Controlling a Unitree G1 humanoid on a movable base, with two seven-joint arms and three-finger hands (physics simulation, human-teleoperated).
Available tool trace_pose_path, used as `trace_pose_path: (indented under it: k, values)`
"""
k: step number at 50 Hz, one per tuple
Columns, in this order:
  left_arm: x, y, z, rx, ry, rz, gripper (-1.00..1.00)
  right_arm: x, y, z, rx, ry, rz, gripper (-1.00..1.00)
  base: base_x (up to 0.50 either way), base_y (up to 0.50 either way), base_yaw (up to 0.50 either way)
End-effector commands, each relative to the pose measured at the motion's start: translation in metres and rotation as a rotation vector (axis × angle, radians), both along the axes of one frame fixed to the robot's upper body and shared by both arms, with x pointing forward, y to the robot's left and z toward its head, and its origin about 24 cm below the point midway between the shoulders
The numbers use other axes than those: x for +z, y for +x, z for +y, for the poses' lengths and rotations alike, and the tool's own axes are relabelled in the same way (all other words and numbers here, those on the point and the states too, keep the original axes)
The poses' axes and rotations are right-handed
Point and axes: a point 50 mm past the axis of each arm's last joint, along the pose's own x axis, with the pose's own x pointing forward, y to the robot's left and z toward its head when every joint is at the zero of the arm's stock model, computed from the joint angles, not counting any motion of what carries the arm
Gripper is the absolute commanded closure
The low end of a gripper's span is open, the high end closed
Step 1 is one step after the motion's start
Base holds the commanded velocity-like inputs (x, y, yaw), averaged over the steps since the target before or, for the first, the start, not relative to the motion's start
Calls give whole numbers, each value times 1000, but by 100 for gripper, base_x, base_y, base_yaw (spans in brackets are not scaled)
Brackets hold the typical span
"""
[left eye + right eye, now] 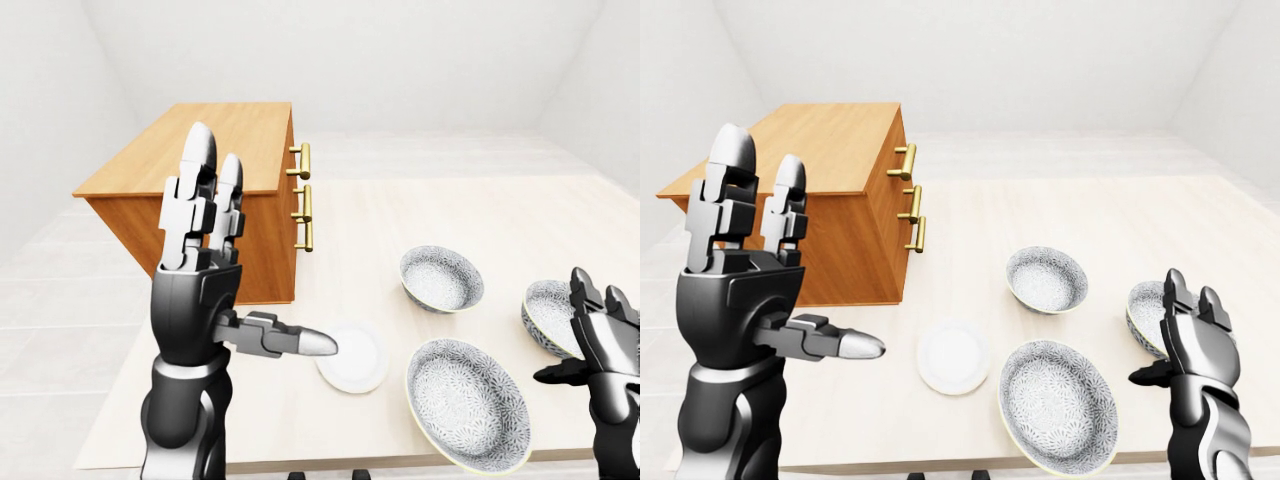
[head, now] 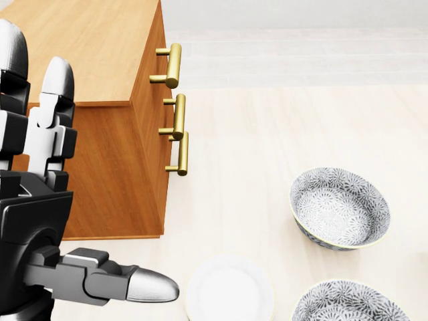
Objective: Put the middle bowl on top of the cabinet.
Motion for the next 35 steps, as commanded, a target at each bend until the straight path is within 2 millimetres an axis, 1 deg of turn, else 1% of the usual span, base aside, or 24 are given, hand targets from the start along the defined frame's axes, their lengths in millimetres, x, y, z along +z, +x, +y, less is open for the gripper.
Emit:
trace_pose_path:
  k: [1, 9, 12, 13, 14, 19, 26, 35]
  values:
    - [0, -2, 3, -3, -23, 0, -100, -16, 6, 0, 13, 26, 58, -100, 0, 0, 0]
    - [2, -1, 3, -11, -34, -9, -100, -18, 11, 5, 47, -51, 97, -100, 0, 0, 0]
    - [1, -1, 3, -13, -32, -3, -100, -23, 12, 4, 39, -39, 112, -100, 0, 0, 0]
    - [-1, 1, 3, -14, -31, 8, -100, -21, 13, 5, 48, -81, 132, -100, 0, 0, 0]
    - [-1, 2, 3, -11, -30, 10, -100, -20, 13, 3, 41, -71, 124, -100, 0, 0, 0]
    - [4, 1, 1, -23, -33, -19, -100, -22, 13, 1, 28, -88, 141, -100, 0, 0, 0]
    - [2, 0, 1, -20, -30, -4, -100, -28, 7, -2, 15, -133, 170, -100, 0, 0, 0]
    - [1, 0, 1, -20, -30, -4, -100, -28, 7, -2, 14, -133, 170, -100, 0, 0, 0]
